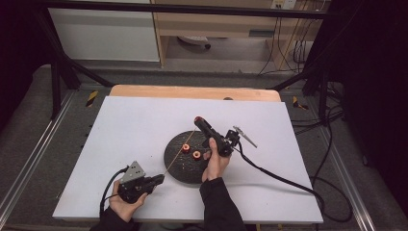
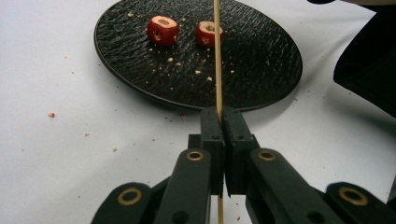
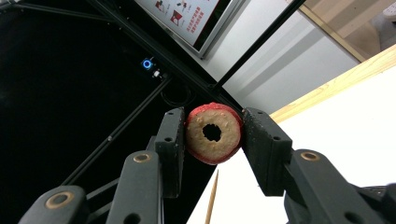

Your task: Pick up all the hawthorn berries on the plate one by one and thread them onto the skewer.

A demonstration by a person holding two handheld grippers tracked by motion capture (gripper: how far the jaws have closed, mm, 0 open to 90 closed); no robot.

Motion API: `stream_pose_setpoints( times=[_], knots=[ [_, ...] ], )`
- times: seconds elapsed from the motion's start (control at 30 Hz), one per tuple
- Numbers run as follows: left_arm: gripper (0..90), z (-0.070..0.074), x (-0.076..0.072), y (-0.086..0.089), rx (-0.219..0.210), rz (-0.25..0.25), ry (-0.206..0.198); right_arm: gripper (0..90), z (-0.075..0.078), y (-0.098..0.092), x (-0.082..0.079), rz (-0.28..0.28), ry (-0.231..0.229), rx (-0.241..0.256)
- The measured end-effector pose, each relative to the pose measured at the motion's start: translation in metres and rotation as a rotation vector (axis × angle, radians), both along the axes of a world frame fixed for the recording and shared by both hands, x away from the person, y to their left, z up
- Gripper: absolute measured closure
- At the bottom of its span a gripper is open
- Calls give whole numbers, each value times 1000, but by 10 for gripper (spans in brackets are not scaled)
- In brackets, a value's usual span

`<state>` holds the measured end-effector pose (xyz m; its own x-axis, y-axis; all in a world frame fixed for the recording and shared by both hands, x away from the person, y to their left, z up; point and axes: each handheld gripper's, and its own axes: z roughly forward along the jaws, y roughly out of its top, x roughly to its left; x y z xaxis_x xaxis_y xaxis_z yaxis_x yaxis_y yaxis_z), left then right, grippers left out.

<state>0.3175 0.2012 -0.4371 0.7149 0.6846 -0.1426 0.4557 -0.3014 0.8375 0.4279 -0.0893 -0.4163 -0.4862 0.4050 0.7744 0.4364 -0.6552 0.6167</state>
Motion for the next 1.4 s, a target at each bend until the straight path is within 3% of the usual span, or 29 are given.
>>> stream_pose_setpoints(
  times=[0.57,1.07,1.4],
  knots=[
    [880,-1,-1,-2,-28,16,1,604,-6,4,-2,9,7,24],
    [882,-4,-3,-14,-61,49,21,606,-14,9,-7,26,22,40],
    [884,-4,-5,-18,-68,50,8,608,-13,8,-8,29,21,50]
  ],
)
